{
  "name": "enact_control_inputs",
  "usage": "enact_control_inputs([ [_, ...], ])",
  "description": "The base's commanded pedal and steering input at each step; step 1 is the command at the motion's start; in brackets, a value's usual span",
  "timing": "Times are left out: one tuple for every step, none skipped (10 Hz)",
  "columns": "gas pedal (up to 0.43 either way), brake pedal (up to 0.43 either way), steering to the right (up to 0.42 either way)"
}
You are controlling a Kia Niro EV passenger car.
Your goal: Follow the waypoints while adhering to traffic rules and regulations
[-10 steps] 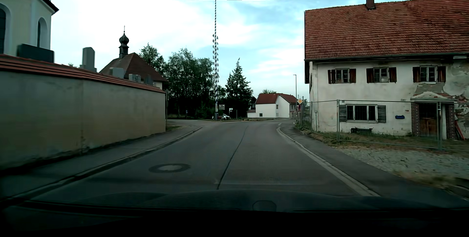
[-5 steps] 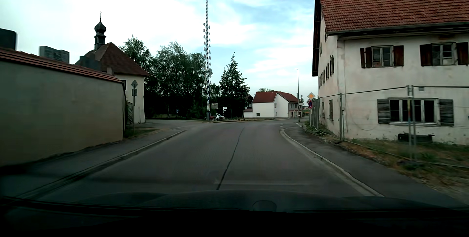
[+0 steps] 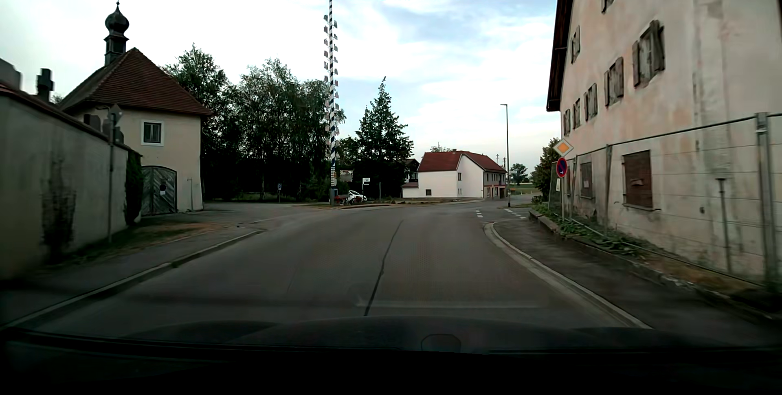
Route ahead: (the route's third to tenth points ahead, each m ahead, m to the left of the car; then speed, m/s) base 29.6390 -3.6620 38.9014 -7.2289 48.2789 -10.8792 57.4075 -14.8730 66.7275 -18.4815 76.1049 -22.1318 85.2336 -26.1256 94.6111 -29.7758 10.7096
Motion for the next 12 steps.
enact_control_inputs([
  [0.118, 0.012, 0.01],
  [0.098, 0.006, 0.012],
  [0.098, 0.006, 0.017],
  [0.087, 0.006, 0.025],
  [0.059, 0.006, 0.029],
  [0.039, 0.006, 0.029],
  [0.039, 0.006, 0.029],
  [0.039, 0.006, 0.029],
  [0.039, 0.006, 0.029],
  [0.039, 0.006, 0.031],
  [0.039, 0.006, 0.033],
  [0.028, 0.006, 0.035],
])
